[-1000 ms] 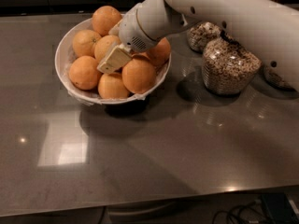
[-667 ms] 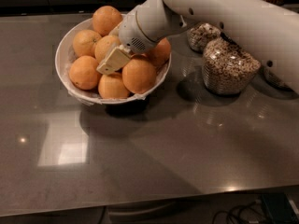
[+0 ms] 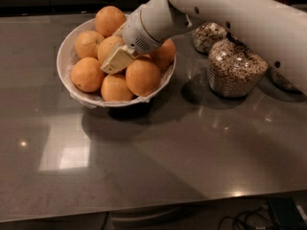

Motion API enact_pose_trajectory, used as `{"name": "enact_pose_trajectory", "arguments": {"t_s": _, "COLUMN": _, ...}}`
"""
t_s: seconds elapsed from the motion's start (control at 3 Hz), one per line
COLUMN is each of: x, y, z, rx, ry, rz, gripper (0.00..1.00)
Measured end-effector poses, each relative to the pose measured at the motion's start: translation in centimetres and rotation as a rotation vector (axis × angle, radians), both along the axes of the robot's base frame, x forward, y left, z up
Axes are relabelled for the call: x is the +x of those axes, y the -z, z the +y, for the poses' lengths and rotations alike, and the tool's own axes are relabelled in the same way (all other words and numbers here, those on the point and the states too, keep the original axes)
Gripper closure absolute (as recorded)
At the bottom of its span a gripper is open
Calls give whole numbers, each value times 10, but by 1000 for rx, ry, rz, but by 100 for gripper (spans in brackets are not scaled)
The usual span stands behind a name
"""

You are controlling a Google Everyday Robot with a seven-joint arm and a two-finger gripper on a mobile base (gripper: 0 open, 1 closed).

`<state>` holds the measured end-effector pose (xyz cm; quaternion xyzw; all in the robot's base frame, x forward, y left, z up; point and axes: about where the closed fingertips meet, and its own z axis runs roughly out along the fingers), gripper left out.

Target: Pick orange from white bowl

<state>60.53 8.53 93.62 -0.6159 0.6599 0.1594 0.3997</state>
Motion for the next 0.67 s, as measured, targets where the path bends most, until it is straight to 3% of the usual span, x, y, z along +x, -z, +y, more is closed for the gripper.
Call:
{"name": "enact_pose_trajectory", "arguments": {"t_s": 0.33, "x": 0, "y": 0, "z": 0, "rx": 0, "ry": 0, "rz": 0, "gripper": 96}}
{"name": "enact_pose_trajectory", "arguments": {"t_s": 0.67, "x": 0, "y": 0, "z": 0, "rx": 0, "ry": 0, "rz": 0, "gripper": 100}}
